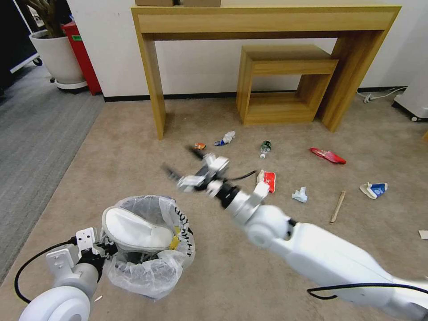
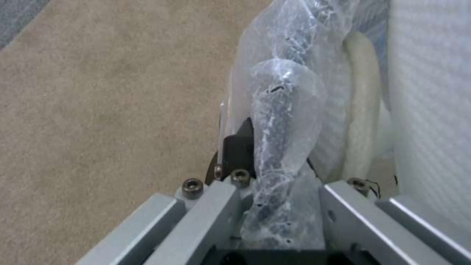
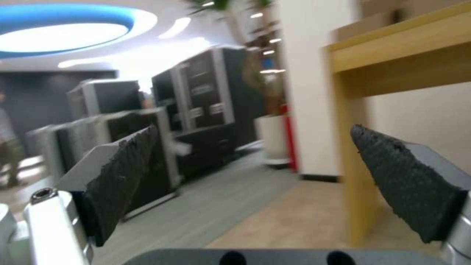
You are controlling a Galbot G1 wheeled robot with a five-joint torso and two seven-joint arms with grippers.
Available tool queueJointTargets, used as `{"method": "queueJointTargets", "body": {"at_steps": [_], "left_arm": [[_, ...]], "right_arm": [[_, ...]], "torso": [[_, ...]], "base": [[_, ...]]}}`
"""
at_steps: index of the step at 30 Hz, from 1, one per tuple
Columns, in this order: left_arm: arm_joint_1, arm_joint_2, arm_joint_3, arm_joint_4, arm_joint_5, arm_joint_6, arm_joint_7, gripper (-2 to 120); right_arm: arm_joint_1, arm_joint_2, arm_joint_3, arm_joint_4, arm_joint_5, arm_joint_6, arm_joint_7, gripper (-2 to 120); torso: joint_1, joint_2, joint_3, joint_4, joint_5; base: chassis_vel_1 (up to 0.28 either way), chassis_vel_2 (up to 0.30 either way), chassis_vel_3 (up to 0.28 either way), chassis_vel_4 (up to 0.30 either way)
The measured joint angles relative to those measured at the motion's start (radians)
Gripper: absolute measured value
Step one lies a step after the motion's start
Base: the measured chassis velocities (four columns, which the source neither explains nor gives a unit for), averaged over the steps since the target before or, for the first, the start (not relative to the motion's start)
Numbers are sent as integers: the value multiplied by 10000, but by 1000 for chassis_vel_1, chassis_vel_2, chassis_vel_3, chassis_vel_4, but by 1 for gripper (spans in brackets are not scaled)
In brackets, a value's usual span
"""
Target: Pick up the trash bin and place the garbage on the floor into it.
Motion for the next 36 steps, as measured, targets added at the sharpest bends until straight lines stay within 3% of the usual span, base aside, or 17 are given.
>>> {"method": "queueJointTargets", "body": {"at_steps": [6, 18, 29, 36], "left_arm": [[-115, -57, 15, 9, -5, 89, 75, 1], [-205, -5, -72, 19, 212, 78, 224, 1], [-214, 17, -150, 15, 139, 153, 106, 1], [-137, 55, -297, -20, -139, 289, -129, 1]], "right_arm": [[-1020, -786, 2450, 165, -369, -805, 1484, 100], [-3782, -957, 5652, 134, -1315, -1544, 2706, 100], [-5355, -706, 7013, 273, -2280, -1673, 2998, 100], [-5928, -393, 7025, 356, -2670, -1816, 3164, 100]], "torso": [[0, -1, 0, 0, 1], [0, -2, 0, 1, -2], [-1, -2, 0, -1, -1], [0, -2, 0, 2, -2]], "base": [[0, 0, 0, 0], [0, 0, 0, 0], [0, 0, 0, 0], [0, 0, 0, 0]]}}
